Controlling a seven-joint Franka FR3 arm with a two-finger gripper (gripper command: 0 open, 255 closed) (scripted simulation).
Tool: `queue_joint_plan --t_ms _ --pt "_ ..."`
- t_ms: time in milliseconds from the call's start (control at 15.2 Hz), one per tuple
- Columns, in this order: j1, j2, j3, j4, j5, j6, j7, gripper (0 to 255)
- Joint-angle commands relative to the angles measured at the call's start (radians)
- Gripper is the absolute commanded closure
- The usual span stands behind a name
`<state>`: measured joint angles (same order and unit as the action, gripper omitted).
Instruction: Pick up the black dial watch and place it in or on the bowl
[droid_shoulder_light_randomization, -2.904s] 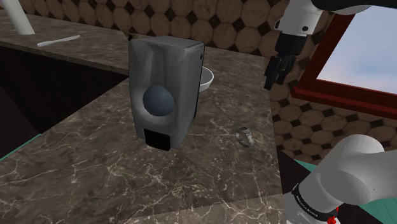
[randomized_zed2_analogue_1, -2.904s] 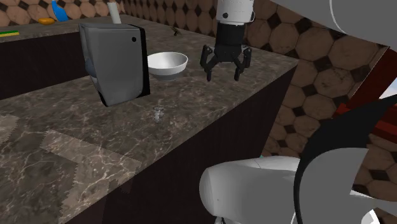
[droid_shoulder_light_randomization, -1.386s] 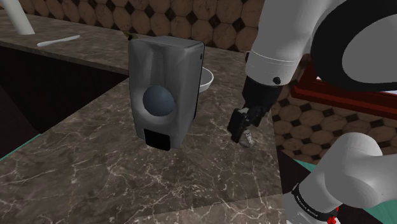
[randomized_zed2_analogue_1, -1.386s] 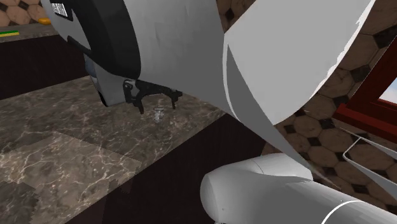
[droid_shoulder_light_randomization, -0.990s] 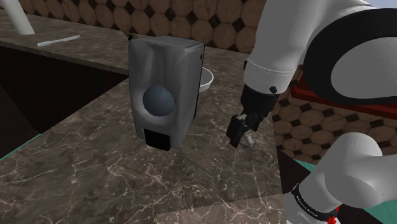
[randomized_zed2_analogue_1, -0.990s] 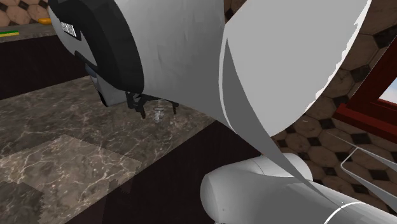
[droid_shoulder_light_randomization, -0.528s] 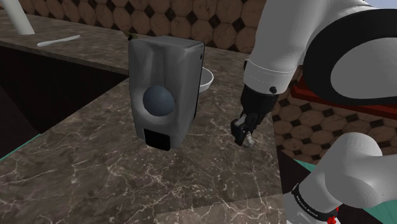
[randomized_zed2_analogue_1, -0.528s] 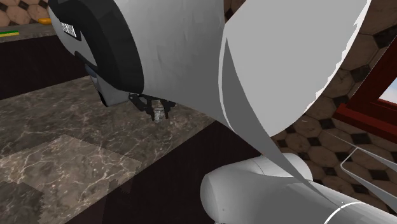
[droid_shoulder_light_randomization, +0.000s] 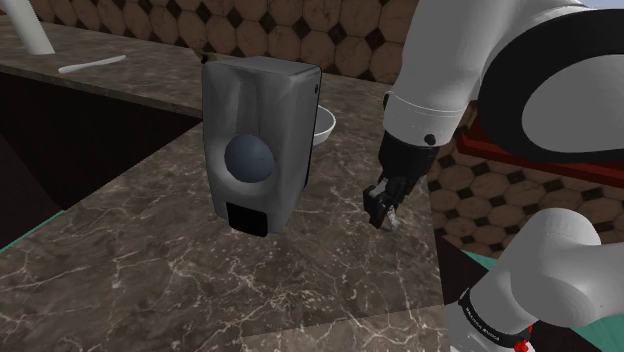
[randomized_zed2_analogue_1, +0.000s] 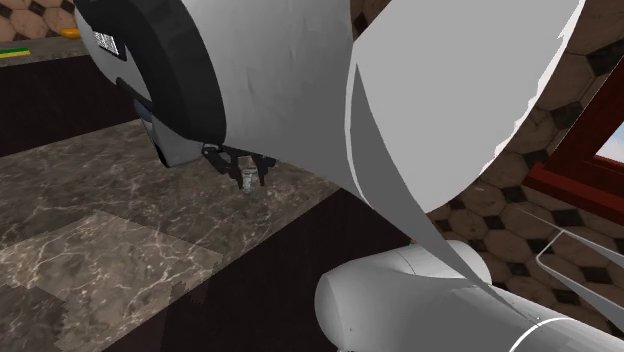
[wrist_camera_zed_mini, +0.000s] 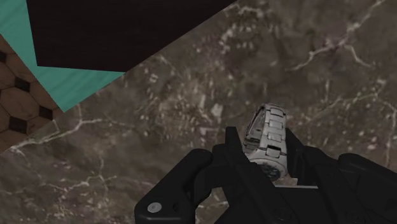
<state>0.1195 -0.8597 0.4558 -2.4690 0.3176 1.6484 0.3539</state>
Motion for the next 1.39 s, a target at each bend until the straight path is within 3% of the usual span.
queue_joint_plan --t_ms 0,1320 --pt "-0.003 0.003 -0.005 0.021 -0.005 -0.018 0.001 255" --pt "-0.035 0.083 -0.058 0.334 -0.063 -0.253 0.019 255"
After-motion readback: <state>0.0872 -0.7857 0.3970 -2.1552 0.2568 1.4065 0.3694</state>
